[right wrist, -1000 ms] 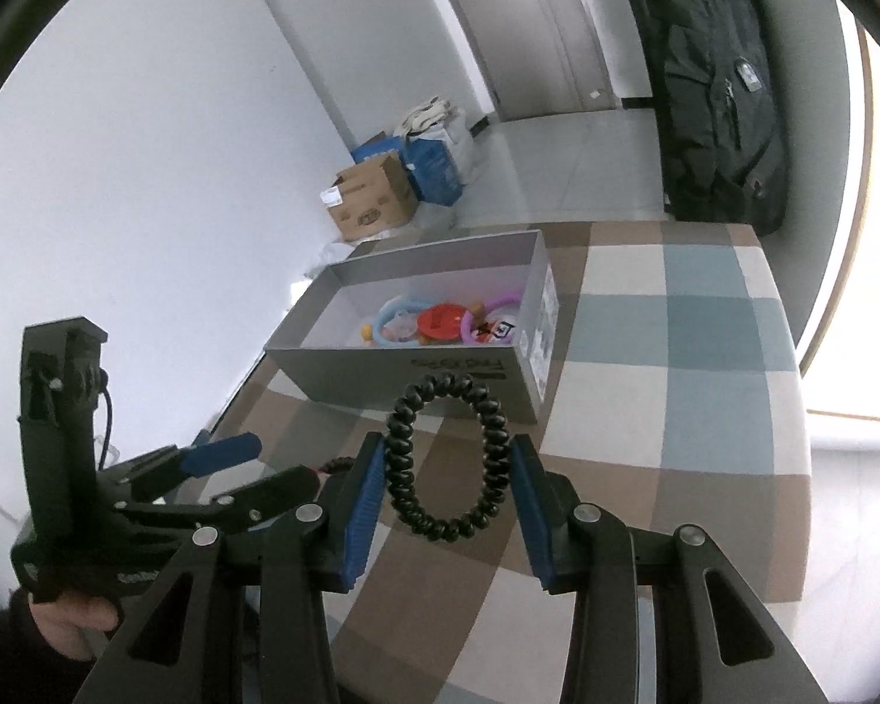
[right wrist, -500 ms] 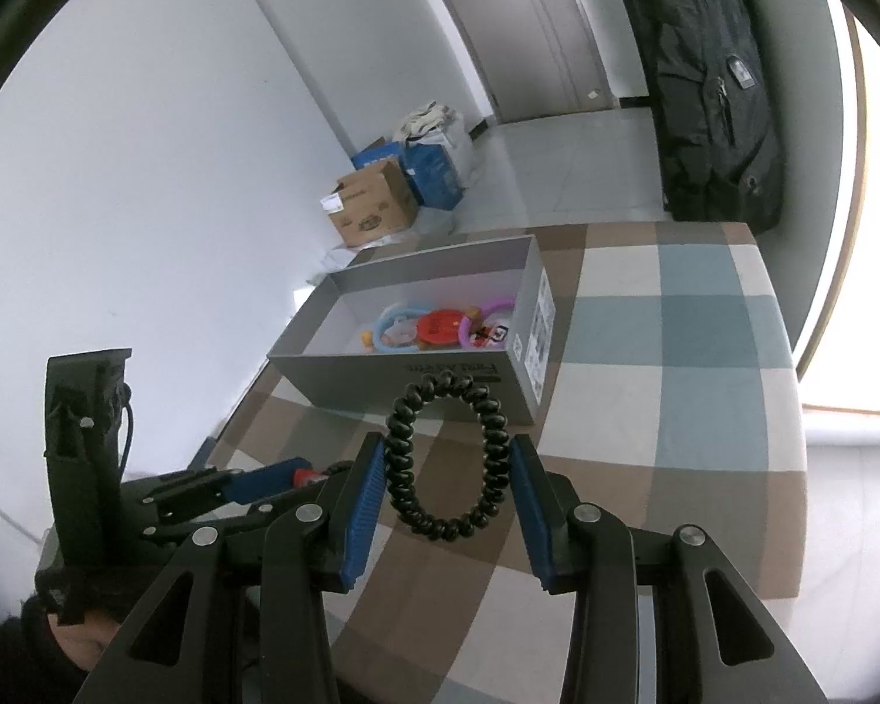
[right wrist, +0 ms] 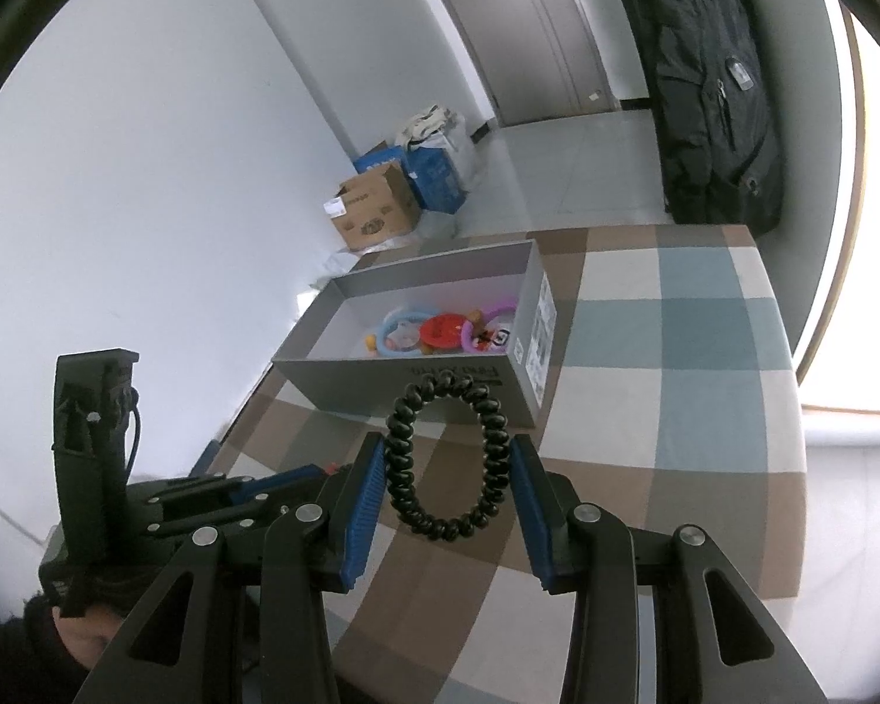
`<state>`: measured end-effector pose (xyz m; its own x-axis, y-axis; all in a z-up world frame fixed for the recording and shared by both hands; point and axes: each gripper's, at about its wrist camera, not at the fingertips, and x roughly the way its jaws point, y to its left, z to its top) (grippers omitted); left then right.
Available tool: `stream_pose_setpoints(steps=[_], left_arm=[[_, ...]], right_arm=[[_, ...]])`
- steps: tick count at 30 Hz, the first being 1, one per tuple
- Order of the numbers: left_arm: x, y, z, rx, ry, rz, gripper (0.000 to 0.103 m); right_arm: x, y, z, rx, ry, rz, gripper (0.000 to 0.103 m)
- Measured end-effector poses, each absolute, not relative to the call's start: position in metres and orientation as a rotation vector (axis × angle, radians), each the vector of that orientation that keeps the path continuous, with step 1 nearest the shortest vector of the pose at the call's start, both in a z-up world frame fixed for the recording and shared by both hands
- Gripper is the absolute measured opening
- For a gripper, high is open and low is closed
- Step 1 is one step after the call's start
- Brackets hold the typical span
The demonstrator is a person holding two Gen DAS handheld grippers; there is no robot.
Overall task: Organize jewelry
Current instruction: 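Grasp the small red item with the left gripper while the right gripper lifts the coiled bracelet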
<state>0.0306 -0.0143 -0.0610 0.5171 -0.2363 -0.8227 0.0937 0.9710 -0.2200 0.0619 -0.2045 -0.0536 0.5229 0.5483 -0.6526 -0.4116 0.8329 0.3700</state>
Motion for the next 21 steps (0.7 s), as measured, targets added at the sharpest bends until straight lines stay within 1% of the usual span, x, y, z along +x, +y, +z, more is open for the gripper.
stream_pose_setpoints(steps=[12,19,21], left_arm=[[0.032,0.000,-0.050,-0.279,0.974,-0.247,0.000],[0.033,0.007,-0.046,-0.283,0.942,-0.213,0.000],[0.036,0.008,-0.048,-0.282,0.959,-0.205,0.000]], right_arm=[[0.060,-0.205,-0.049,0.186,0.827,0.589,0.041],[0.063,-0.204,-0.050,0.193,0.835,0.596,0.041],[0.064,-0.203,-0.050,0.194,0.838,0.599,0.041]])
